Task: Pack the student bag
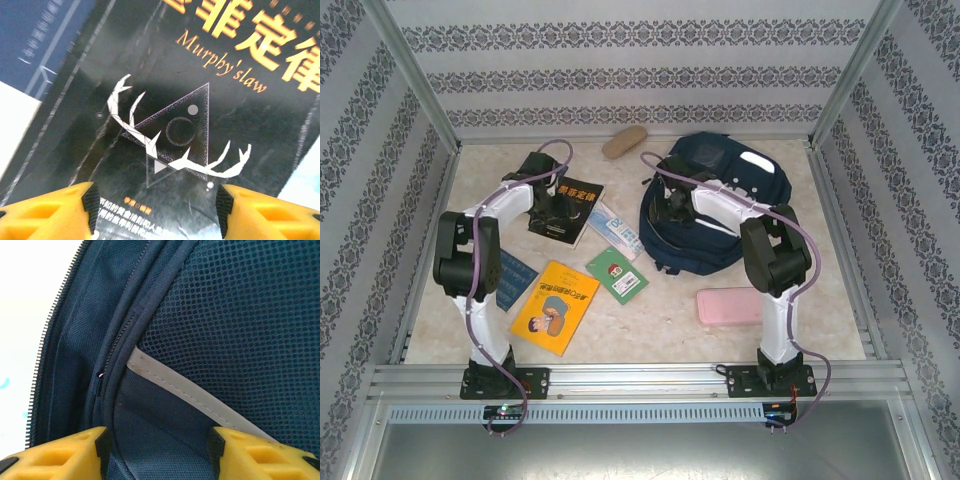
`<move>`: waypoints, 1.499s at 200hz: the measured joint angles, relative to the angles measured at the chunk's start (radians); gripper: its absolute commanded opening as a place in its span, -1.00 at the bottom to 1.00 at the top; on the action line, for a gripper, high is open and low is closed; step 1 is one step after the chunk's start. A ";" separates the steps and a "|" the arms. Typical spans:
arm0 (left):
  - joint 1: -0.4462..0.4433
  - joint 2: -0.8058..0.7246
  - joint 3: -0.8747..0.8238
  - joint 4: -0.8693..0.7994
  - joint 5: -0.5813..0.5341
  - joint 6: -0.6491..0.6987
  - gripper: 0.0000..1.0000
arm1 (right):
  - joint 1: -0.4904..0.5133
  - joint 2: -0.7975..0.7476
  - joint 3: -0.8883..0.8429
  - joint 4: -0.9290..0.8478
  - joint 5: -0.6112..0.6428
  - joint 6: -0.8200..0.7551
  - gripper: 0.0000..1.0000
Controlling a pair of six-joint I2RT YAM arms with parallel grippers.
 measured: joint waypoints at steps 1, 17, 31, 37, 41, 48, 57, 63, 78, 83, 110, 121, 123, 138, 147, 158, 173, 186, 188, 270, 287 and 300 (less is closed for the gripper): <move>0.000 0.002 0.000 0.000 0.001 0.000 0.26 | -0.002 0.000 0.001 0.000 0.000 0.000 0.13; 0.000 0.023 -0.018 0.026 0.030 -0.016 0.24 | -0.045 0.005 0.023 -0.002 0.007 0.007 0.15; 0.000 0.009 -0.047 0.064 0.052 -0.046 0.23 | -0.080 0.006 0.030 -0.002 0.012 0.007 0.15; -0.001 0.001 -0.064 0.087 0.060 -0.061 0.20 | -0.093 0.006 0.032 -0.003 0.015 0.007 0.15; -0.002 -0.003 -0.076 0.101 0.064 -0.073 0.18 | -0.100 0.006 0.034 -0.004 0.019 0.007 0.15; -0.007 -0.013 -0.098 0.129 0.071 -0.095 0.16 | -0.113 0.006 0.035 -0.005 0.026 0.006 0.15; -0.018 -0.029 -0.127 0.166 0.077 -0.128 0.16 | -0.122 0.005 0.035 -0.005 0.030 0.007 0.14; -0.029 -0.039 -0.145 0.188 0.081 -0.149 0.16 | -0.124 0.005 0.035 -0.004 0.030 0.007 0.15; -0.075 -0.065 -0.189 0.236 0.082 -0.213 0.18 | -0.118 -0.003 0.028 0.006 0.028 0.016 0.17; -0.093 -0.072 -0.202 0.249 0.081 -0.232 0.20 | -0.116 -0.009 0.021 0.012 0.028 0.019 0.18; -0.195 -0.116 -0.251 0.280 0.087 -0.331 0.25 | -0.085 -0.068 -0.004 0.023 0.000 0.050 0.17; -0.225 -0.132 -0.258 0.274 0.094 -0.358 0.28 | -0.065 -0.094 -0.009 0.040 -0.023 0.066 0.13; -0.227 -0.134 -0.258 0.272 0.095 -0.361 0.28 | -0.061 -0.099 -0.010 0.044 -0.027 0.070 0.13; -0.240 -0.161 -0.257 0.255 0.092 -0.374 0.29 | -0.019 -0.129 -0.016 0.078 -0.064 0.094 0.04; -0.237 -0.179 -0.250 0.237 0.076 -0.373 0.29 | 0.009 -0.136 -0.016 0.100 -0.088 0.108 0.00; -0.228 -0.198 -0.237 0.208 0.056 -0.369 0.29 | 0.045 -0.137 -0.016 0.130 -0.118 0.133 -0.08; -0.209 -0.219 -0.226 0.188 0.036 -0.359 0.29 | 0.095 -0.118 -0.010 0.150 -0.152 0.158 -0.10; -0.183 -0.232 -0.227 0.171 0.027 -0.350 0.29 | 0.133 -0.083 0.007 0.153 -0.171 0.173 -0.15; -0.178 -0.234 -0.228 0.169 0.026 -0.348 0.29 | 0.137 -0.078 0.009 0.154 -0.172 0.174 -0.15; -0.038 -0.223 -0.340 0.154 0.081 -0.287 0.34 | 0.231 0.127 0.076 0.127 -0.181 0.203 -0.08; -0.034 -0.195 -0.347 0.173 0.120 -0.285 0.34 | 0.231 0.150 0.092 0.121 -0.181 0.203 -0.08; -0.034 -0.167 -0.347 0.191 0.140 -0.282 0.34 | 0.232 0.165 0.108 0.120 -0.182 0.203 -0.08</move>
